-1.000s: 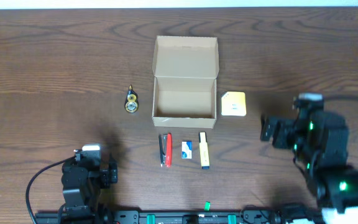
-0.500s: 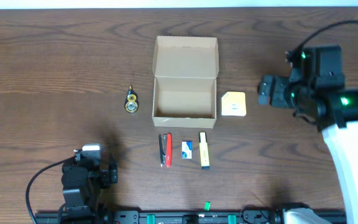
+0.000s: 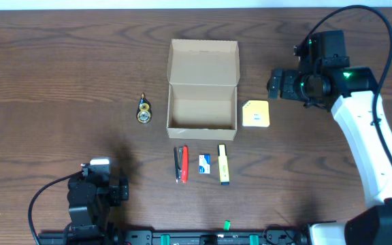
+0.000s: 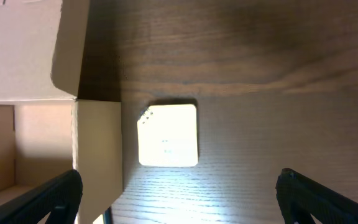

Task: Pack container
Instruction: 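Lower the right gripper and grasp the yellow sticky-note pad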

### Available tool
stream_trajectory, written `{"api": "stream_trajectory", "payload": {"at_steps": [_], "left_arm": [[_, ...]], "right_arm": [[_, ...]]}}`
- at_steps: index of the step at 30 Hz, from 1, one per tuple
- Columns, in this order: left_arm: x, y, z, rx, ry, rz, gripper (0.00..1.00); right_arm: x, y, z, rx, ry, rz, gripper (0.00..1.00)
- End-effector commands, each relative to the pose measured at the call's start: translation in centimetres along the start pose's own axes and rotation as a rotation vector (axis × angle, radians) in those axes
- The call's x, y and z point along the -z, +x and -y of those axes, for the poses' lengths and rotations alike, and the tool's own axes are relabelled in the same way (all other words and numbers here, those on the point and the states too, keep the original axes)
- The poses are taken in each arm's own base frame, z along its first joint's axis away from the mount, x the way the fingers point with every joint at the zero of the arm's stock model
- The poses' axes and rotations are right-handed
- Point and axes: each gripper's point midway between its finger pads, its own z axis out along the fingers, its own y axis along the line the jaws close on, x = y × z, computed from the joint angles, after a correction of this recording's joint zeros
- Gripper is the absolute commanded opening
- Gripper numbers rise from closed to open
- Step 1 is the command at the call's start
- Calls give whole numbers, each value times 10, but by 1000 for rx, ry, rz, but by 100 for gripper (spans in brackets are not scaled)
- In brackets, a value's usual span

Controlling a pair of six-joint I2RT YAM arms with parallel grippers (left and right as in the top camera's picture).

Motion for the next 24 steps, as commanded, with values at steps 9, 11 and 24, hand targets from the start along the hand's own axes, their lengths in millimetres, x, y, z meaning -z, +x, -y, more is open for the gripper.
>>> {"api": "stream_trajectory", "payload": {"at_steps": [9,11,24], "left_arm": [[-4,8,-1,4,-12,-22,95],[-4,8,-1,4,-12,-22,95],[-4,8,-1,4,-12,-22,95]], "right_arm": [[-14,-14,5,-66,103,-133,99],[-27,-12,3,-39,116,-210,99],[-93,27,-22,193,88,-426,99]]}}
